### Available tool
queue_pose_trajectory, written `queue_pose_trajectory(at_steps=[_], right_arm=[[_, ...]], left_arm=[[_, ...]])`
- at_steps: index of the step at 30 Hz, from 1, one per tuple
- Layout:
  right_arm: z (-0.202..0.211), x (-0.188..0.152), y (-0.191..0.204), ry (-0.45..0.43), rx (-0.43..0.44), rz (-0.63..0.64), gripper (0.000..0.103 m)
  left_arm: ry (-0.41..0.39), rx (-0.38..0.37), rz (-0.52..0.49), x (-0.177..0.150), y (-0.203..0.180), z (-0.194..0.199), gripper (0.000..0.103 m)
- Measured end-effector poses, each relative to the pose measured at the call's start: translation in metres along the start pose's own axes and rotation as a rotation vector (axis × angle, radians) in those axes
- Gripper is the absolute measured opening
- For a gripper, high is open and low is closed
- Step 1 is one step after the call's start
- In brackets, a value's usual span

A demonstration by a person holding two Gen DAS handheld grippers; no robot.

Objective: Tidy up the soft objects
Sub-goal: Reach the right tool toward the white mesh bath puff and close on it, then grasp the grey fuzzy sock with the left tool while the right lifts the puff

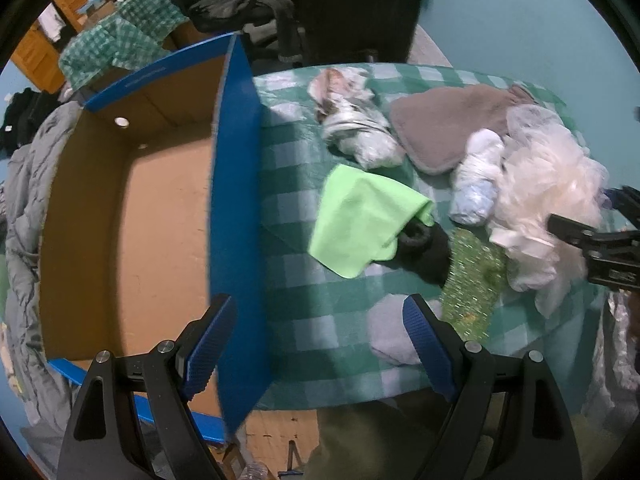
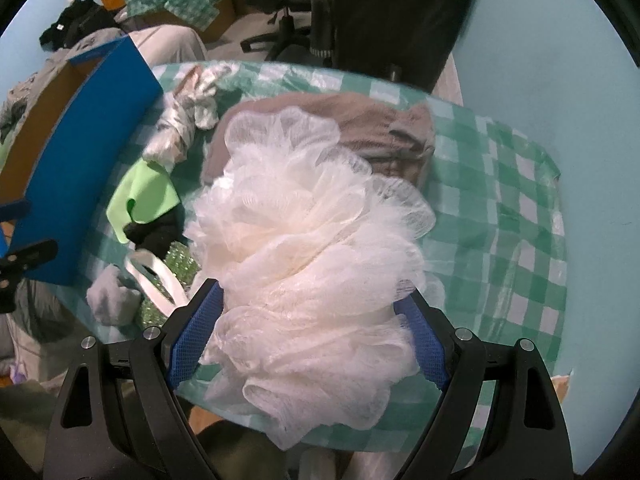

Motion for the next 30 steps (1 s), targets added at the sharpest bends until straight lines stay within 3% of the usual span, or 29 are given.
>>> queue_pose_trajectory(at_steps=[7,13,27,30], right_arm=[[-0.022,-0.005,0.002,0.039,0.004,-0.002,0.086],[-0.029,-0.005,0.002,0.051,0.024,-0.012,0.086],[-0.054,-0.003,0.007,0.063,0.041,0.024,0.086],[-0.059,-0.003,0.009,0.066,0.032,0.035,0.086]], left_arm=[[0.030,-0.026,-0.077,-0.015,-0.032,-0.007,0.086],[0.083,-0.072,-0.077,-0.022,-0.046,-0.025,0.086],[0.175,-0.056,-0.072,-0.033,-0.053,-0.071,0.086],[0.186,-0.053,-0.066,-0.035,-0.050,-0.074,0.078]])
Point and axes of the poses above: each gripper's, at about its wrist camera, not at the fingertips, and z roughly against the way its jaws point, y to its left, x to its top, the point moved 7 cm from there along -z, roughly the way its jaws point, and after that the axes turned 1 degree about -z, right-handed, at the moved point
